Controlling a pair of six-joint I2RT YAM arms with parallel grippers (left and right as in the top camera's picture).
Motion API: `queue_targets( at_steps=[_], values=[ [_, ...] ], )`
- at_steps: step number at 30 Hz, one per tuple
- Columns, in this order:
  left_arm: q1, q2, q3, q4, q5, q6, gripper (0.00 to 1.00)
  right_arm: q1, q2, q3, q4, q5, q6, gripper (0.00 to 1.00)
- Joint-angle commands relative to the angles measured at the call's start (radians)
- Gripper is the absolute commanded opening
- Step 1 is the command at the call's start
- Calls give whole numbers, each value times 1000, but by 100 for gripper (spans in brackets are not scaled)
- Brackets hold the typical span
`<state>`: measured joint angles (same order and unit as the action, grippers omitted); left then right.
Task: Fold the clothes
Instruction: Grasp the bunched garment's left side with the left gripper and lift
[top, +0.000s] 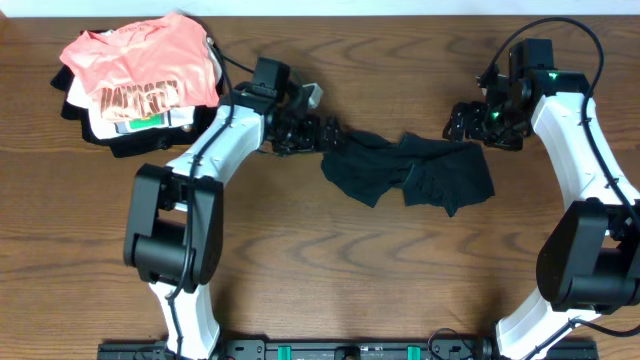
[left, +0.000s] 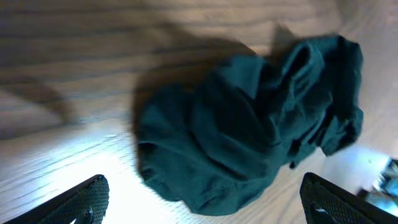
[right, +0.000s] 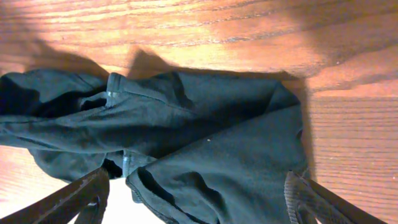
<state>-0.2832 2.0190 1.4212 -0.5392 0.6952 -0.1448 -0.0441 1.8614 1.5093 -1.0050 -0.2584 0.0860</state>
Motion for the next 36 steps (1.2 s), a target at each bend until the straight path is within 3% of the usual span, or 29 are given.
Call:
queue_targets(
  at_steps=[1,22,24,26,28,32,36],
  values=[
    [-13,39,-1,3,76,40,98,-10,-20,15,2,-15,-25,88],
    [-40,164,-1,33,53,54,100,-10,-20,15,-10,-16,-35,88],
    [-56,166,-1,48,53,54,87,-10,-20,15,-10,-16,-35,88],
    [-78,166,-1,64,53,54,45,-10,-20,15,-13,-16,-35,88],
    [-90,166,-1,72,52,54,27,-10,-20,15,-17,-15,-35,88],
    [-76,165,-1,66,52,53,6,-10,-20,15,-24,-15,-35,88],
    [-25,148,-1,35,53,35,6,-10,-20,14,-32,-15,-35,88]
  ],
)
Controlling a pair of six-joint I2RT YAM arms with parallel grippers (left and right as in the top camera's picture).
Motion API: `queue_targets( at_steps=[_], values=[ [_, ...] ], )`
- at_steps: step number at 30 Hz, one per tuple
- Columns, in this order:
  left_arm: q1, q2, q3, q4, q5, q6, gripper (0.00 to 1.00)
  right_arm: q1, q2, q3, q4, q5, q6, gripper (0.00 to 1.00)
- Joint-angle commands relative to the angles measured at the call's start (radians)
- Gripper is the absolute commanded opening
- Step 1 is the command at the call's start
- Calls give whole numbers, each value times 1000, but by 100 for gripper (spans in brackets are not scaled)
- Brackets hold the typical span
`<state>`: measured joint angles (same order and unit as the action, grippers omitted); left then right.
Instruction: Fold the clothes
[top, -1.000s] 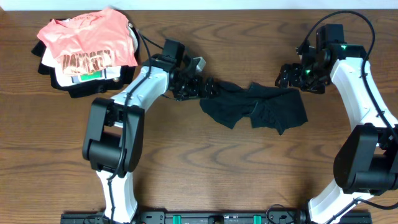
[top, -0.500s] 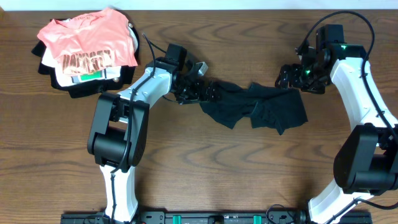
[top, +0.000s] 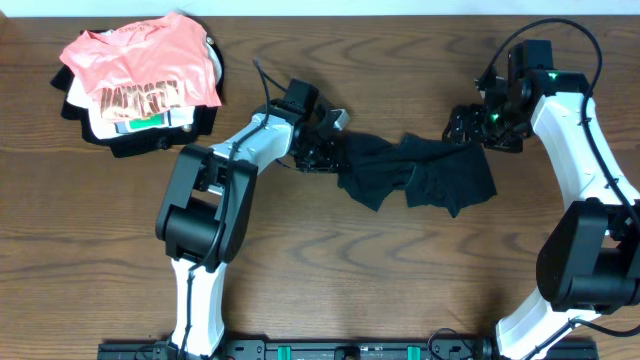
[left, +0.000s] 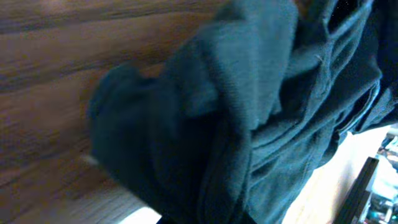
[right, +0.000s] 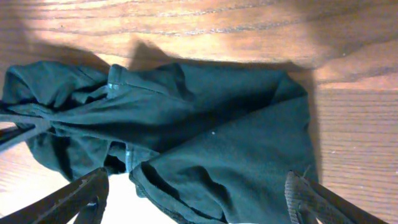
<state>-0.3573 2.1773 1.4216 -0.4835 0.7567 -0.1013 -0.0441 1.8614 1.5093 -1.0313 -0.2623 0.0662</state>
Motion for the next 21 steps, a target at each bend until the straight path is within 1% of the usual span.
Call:
queue_targets(
  at_steps=[1,4,7,8,9,10,11,12,15,16,21],
  values=[
    [63,-17,-1,-32,-9,-8,6,-10,-20,14,-8,-11,-16,88],
    [111,-51,-1,-66,-9,-8,6,-10,-19,13,-13,-11,-16,88],
    [153,-92,-1,-89,-9,-7,6,-5,-19,5,-11,-11,-15,85],
    [164,-105,-1,-93,-9,-6,6,-1,-19,-2,-7,-11,-15,79],
    [172,-117,-1,-98,-9,-5,6,4,-19,-10,-1,-11,-15,70],
    [176,-124,-1,-100,-9,-4,6,10,-19,-21,10,-12,-15,58],
    [177,-130,-1,-102,-9,-4,6,17,-19,-35,24,-12,-15,41],
    [177,-133,-1,-102,-9,-3,6,24,-19,-47,37,-12,-15,31],
    [177,-134,-1,-103,-9,-3,6,49,-19,-100,97,-19,-11,7],
    [177,-134,-1,-103,-9,-4,6,57,-19,-121,122,-27,-7,1],
    [177,-134,-1,-105,-9,-4,6,82,-17,-224,258,-35,46,1]
  ],
)
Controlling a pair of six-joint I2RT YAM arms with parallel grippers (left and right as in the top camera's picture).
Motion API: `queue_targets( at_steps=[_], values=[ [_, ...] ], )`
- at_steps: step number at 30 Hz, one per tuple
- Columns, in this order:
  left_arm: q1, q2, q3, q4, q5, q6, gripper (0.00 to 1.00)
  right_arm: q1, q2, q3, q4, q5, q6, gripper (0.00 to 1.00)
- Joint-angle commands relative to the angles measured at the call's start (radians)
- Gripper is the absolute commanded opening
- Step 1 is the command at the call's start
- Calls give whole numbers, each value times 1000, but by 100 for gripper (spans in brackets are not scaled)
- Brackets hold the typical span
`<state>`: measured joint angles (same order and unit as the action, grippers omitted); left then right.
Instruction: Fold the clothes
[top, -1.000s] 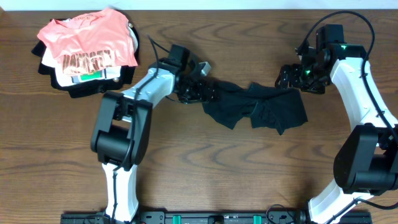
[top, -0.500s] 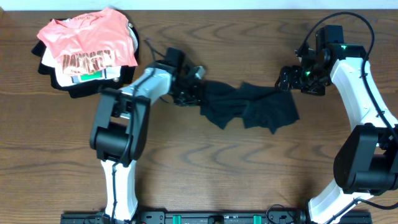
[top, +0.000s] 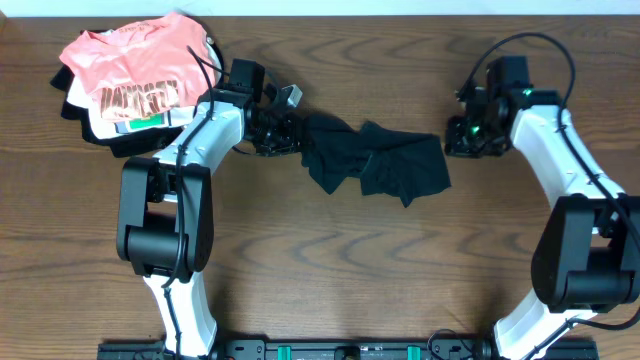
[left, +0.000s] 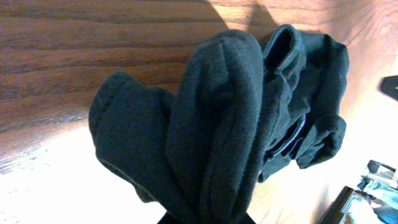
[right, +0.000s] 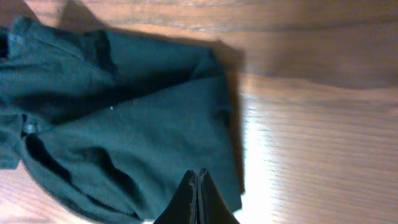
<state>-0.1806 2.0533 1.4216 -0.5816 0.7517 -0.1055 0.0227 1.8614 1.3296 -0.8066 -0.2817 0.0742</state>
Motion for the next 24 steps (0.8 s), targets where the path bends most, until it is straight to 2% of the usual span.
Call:
queue_targets(
  at_steps=[1,10,24],
  values=[
    [1,-10,-1,-8,-4,1,6,19,-17,-64,61,-15,46,1],
    [1,-11,-1,-14,-4,0,6,24,-17,-201,251,-22,69,1],
    [-68,-111,-1,-31,-4,0,6,24,28,-318,377,-22,97,1]
  ],
)
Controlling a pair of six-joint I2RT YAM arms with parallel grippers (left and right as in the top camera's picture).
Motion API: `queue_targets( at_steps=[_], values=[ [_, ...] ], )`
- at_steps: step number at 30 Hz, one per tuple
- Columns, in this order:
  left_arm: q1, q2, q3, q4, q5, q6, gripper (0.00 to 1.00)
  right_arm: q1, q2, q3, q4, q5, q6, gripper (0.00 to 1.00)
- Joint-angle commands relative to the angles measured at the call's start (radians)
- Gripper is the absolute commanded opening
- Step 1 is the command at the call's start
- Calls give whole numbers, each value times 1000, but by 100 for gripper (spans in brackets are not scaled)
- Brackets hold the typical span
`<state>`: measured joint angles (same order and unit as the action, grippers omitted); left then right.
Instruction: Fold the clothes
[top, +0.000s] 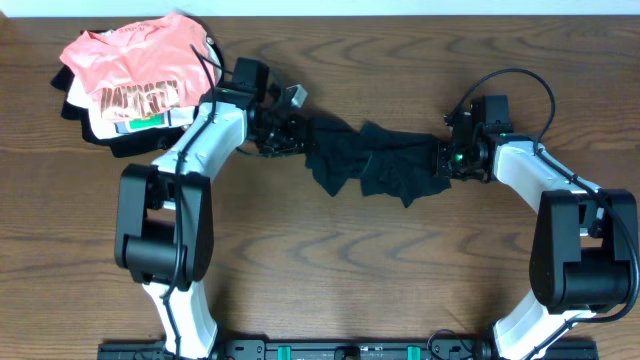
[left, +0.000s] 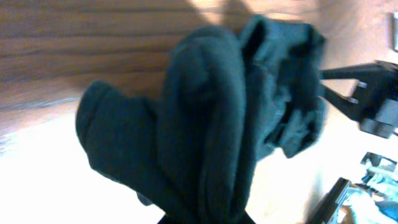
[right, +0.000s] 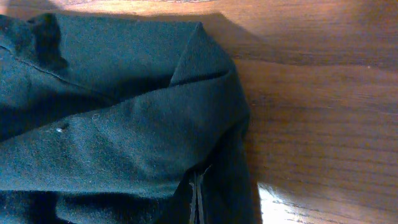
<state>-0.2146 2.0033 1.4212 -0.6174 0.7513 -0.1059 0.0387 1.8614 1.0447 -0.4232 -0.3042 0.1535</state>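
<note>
A black garment (top: 385, 165) lies crumpled on the wooden table (top: 340, 270), up the middle. My left gripper (top: 292, 135) is shut on its left end; in the left wrist view the bunched cloth (left: 205, 124) rises straight out of the shut left gripper (left: 202, 219). My right gripper (top: 442, 160) is shut, with its tips down on the garment's right edge. In the right wrist view the closed right gripper (right: 197, 194) sits against the dark cloth (right: 112, 124). No cloth shows between those fingers.
A pile of clothes (top: 140, 80) with a salmon-pink printed shirt on top sits at the far left corner. Bare wood (right: 323, 124) lies right of the garment. Both arms reach in from the near edge.
My right gripper, still shut, has moved from bare wood right of the garment down onto its right edge. The left gripper and the garment have hardly shifted.
Both grippers first stood open at the ends of the black garment. Then the left one was shut on the left end. Later the garment lay further left and the right gripper was shut off the cloth. Now the right gripper rests on the garment's right edge.
</note>
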Motion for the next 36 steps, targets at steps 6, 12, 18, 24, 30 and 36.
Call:
queue_targets(
  at_steps=[6,12,18,24,30,36],
  values=[
    [-130,-95,-1,57,-5,-4,6,9,100,-33,-2,0,18,1],
    [-256,-95,-1,129,-134,-43,6,9,163,-33,14,-42,18,1],
    [-394,-95,-1,244,-279,-92,6,10,174,-33,23,-44,18,1],
    [-507,-95,-1,364,-422,-95,6,10,174,-33,18,-45,18,1],
    [-592,-93,-1,414,-549,-95,12,15,174,-33,19,-50,18,1],
    [-608,-93,-1,410,-581,-95,51,-17,158,7,-6,-97,18,29]
  ],
)
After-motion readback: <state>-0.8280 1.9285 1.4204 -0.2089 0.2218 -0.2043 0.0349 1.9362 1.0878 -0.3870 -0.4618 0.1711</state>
